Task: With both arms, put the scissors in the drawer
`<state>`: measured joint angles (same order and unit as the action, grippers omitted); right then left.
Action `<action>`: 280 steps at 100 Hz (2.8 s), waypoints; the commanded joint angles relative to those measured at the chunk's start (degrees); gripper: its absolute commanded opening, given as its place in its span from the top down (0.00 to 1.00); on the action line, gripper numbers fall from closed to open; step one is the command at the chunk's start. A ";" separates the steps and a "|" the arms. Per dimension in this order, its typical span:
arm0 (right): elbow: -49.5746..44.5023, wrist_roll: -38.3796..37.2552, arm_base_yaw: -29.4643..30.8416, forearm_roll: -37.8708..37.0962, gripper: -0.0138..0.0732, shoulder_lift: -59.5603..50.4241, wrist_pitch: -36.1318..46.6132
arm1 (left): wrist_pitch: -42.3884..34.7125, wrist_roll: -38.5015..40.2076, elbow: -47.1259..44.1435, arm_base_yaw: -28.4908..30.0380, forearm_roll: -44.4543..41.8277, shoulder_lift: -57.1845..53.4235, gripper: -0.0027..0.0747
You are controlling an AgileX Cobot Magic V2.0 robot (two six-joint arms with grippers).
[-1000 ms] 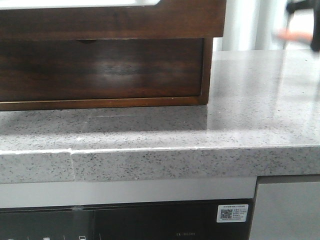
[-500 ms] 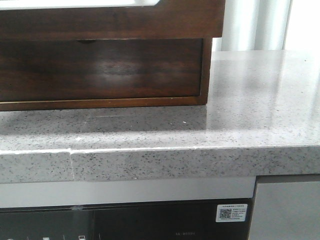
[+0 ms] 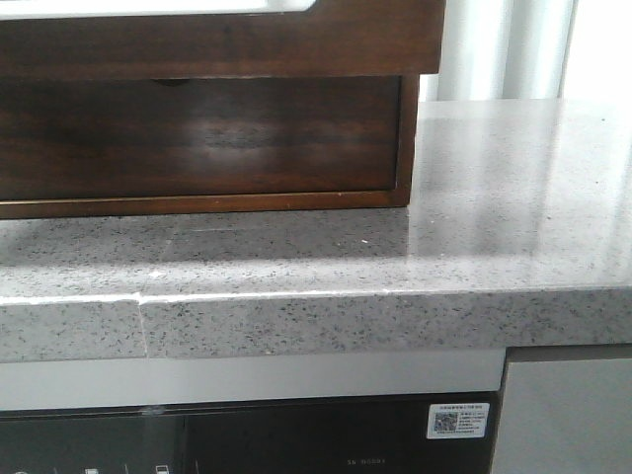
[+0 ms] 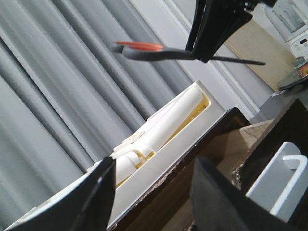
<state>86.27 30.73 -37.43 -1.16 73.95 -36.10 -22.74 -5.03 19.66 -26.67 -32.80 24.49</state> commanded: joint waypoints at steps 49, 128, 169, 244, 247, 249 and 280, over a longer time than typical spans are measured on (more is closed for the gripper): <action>2.06 4.40 -5.75 -0.52 0.98 10.80 7.81 | -3.19 0.88 1.55 -0.40 1.70 0.19 0.56; 2.06 4.40 -5.75 -0.65 0.97 14.51 7.90 | -3.19 0.88 1.55 -0.40 1.70 0.19 0.56; 2.06 4.40 -5.75 -0.65 0.66 14.51 10.55 | -3.19 0.88 1.55 -0.40 1.70 0.19 0.56; 2.06 2.67 -5.75 4.31 0.98 4.43 10.44 | -3.40 0.88 1.55 -0.40 4.65 0.19 0.60; 2.06 2.67 -5.75 4.66 0.98 3.94 9.46 | -3.40 0.88 1.55 -0.40 6.26 0.19 0.62; 2.06 2.67 -5.75 4.96 0.98 3.48 8.69 | -3.40 0.88 1.55 -0.40 7.10 0.19 0.64; 1.21 0.26 -5.75 5.61 0.98 -2.45 -0.50 | -2.81 1.10 1.55 -0.40 8.94 -3.14 0.96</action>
<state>86.27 31.49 -43.31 4.11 75.23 -38.41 -22.42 -4.94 19.66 -26.67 -26.19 22.17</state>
